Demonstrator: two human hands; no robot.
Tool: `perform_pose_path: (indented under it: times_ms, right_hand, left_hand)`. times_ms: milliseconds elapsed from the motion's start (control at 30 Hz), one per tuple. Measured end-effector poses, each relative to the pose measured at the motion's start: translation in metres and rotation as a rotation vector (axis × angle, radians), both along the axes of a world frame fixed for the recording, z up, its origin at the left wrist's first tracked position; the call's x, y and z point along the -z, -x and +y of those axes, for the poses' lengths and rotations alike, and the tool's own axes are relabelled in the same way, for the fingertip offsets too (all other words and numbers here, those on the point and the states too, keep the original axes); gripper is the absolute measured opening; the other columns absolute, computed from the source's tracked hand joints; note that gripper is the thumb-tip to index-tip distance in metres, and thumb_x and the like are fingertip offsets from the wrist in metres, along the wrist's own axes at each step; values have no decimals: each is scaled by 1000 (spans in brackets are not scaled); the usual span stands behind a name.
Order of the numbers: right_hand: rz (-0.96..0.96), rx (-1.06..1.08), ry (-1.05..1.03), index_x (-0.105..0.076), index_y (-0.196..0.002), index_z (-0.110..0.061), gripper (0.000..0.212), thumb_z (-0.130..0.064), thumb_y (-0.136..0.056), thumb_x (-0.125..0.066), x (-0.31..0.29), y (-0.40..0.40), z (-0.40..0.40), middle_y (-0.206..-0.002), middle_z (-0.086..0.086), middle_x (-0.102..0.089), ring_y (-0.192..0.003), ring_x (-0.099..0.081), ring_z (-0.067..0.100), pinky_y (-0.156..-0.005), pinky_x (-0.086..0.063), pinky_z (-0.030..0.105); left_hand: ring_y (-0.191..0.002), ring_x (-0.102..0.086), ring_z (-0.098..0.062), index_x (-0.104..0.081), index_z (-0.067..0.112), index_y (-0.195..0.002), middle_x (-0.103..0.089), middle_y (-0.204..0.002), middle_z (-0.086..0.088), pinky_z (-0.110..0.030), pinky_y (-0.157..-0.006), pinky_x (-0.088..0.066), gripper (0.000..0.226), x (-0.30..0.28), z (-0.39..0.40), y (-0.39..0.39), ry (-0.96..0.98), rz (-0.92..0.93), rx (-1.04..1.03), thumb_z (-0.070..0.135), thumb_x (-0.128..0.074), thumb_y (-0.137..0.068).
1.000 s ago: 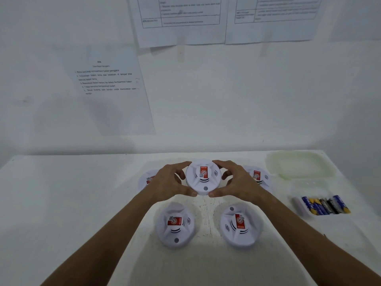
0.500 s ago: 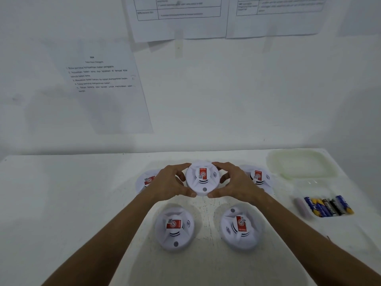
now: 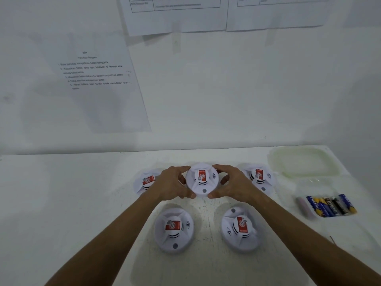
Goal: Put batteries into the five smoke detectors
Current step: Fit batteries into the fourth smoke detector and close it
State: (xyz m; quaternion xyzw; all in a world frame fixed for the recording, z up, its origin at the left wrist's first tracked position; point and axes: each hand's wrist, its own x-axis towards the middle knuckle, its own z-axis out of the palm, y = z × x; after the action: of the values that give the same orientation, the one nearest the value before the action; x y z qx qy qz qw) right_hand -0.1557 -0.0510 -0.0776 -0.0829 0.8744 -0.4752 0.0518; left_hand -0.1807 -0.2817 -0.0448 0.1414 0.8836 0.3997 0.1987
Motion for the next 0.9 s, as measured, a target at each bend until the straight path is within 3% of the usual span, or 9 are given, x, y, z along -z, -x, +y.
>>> perform_pose_path:
  times_ms: [100, 233, 400, 500, 600, 633, 700, 767, 900]
  right_hand:
    - [15, -5, -24, -67, -118, -25, 69, -27, -56, -96, 5, 3, 1, -108, -9, -71, -98, -64, 13, -81, -59, 34]
    - [-6, -15, -21, -69, -111, -25, 61, -18, -56, -96, 6, 3, 1, -100, -12, -73, -88, -65, 3, -73, -53, 16]
    - [-26, 1, -36, -61, -98, -45, 61, -16, -57, -96, 4, 2, -2, -90, -22, -67, -78, -59, -9, -70, -48, 8]
    - [-33, -18, -36, -63, -103, -37, 58, -15, -60, -95, 3, -1, -1, -90, -21, -67, -78, -58, -11, -70, -47, 6]
    - [-25, -22, -45, -67, -109, -25, 54, -19, -62, -93, -1, -7, 0, -97, -13, -71, -84, -64, 2, -78, -55, 23]
    - [-27, -24, -51, -65, -115, -22, 59, -22, -63, -93, -2, -9, 1, -102, -8, -71, -87, -65, 9, -78, -56, 28]
    - [-53, 13, -66, -55, -132, -24, 76, -29, -65, -92, -10, -17, 5, -114, -4, -64, -84, -64, 11, -70, -54, 21]
    - [-37, 55, -82, -47, -141, -27, 86, -32, -67, -90, -20, -26, 14, -115, -5, -57, -80, -61, 6, -65, -49, 11]
    - [22, 105, -75, -51, -138, -27, 83, -32, -66, -91, -46, -43, 46, -112, -7, -57, -84, -59, 8, -72, -51, 16]
  left_hand:
    - [-75, -71, -23, -58, 29, -131, -73, -87, 0, -31, -66, -61, 79, 2, 1, 3, 10, -23, -5, 16, -90, -61]
    - [-72, -71, -23, -58, 24, -132, -74, -87, -2, -29, -61, -60, 79, 5, 1, 5, 20, -43, 3, 13, -90, -60]
    - [-71, -70, -24, -57, 23, -133, -73, -88, -2, -28, -57, -59, 78, 6, 4, 5, 45, -58, -11, 13, -90, -62]
    - [-72, -68, -22, -54, 24, -135, -72, -91, -2, -28, -58, -59, 79, 5, 5, 2, 79, -57, -23, 14, -88, -65]
    - [-84, -66, -23, -44, 21, -143, -67, -111, -7, -32, -68, -58, 87, -2, 5, -6, 128, -56, -42, 16, -86, -67]
    - [-90, -64, -22, -39, 19, -146, -63, -121, -8, -32, -74, -57, 91, -8, 6, -10, 167, -42, -47, 17, -86, -69]
    - [-100, -57, -18, -35, 18, -147, -55, -133, -7, -30, -82, -51, 89, -21, 6, -17, 227, 25, -56, 20, -83, -72]
    - [-99, -54, -14, -37, 21, -146, -54, -132, -4, -24, -77, -48, 85, -35, 10, -23, 223, 87, -53, 26, -82, -74]
    - [-92, -59, -11, -43, 30, -142, -60, -115, 6, -16, -64, -42, 82, -56, 43, -31, 186, 145, -8, 39, -83, -71]
